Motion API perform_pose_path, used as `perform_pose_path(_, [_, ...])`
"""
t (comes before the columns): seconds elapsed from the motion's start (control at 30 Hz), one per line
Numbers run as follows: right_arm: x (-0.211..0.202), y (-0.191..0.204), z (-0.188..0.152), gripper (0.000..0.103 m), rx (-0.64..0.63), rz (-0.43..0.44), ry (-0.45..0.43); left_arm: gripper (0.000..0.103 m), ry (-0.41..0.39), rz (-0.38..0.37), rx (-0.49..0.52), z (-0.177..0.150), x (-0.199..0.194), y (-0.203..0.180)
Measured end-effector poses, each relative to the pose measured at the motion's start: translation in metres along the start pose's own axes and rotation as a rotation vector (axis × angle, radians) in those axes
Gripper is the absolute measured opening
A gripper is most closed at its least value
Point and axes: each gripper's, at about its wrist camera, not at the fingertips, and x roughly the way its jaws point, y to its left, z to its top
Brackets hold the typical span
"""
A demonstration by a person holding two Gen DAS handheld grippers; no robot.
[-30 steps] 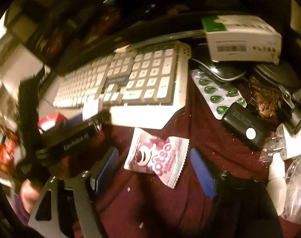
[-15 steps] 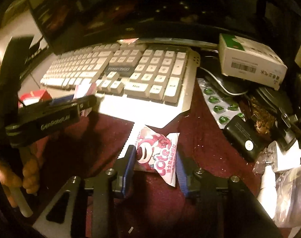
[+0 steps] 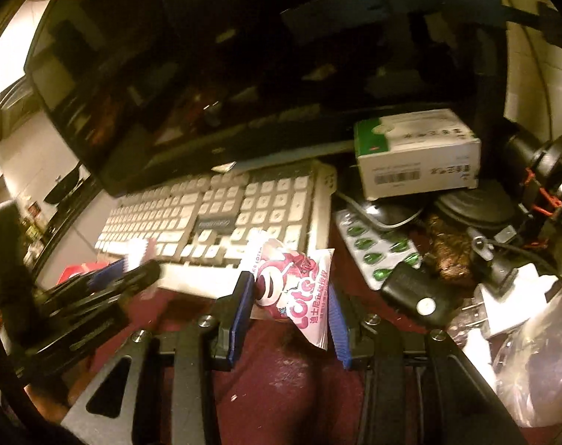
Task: Organize snacks
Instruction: 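Carry both packets to the tray and open both tools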
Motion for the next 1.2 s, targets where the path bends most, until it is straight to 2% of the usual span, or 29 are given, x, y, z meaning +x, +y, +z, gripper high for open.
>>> perform_pose_path(0.1, [-0.004,0.0,0.002,0.039,0.002,-0.014,-0.025,0.043,-0.042,0.012,-0.003,-0.005,-0.025,0.01])
perform_pose_path(0.23, [-0.014,0.015,-0.001,0.039,-0.053,-0.03,-0.062,0.043,-0.042,0.032,-0.006,-0.019,-0.047,0.032])
perform_pose_path(0.43, [-0.02,0.079,-0.02,0.039,-0.156,-0.001,-0.029,0.043,-0.073,0.085,-0.017,-0.036,-0.084,0.075])
perform_pose_path(0.63, [-0.018,0.171,-0.045,0.039,-0.226,0.16,0.015,0.043,-0.089,0.141,-0.071,-0.051,-0.109,0.128])
perform_pose_path(0.77, [-0.001,0.225,-0.054,0.039,-0.249,0.218,0.019,0.043,-0.101,0.195,-0.145,-0.06,-0.128,0.179])
perform_pose_path(0.97, [0.02,0.281,-0.072,0.039,-0.245,0.273,0.017,0.043,-0.103,0.31,-0.253,-0.075,-0.146,0.251])
perform_pose_path(1.07, [0.033,0.303,-0.077,0.04,-0.27,0.283,0.038,0.043,-0.099,0.333,-0.289,-0.081,-0.146,0.272])
perform_pose_path(1.2, [0.041,0.319,-0.08,0.041,-0.286,0.303,0.058,0.043,-0.081,0.315,-0.276,-0.082,-0.137,0.274])
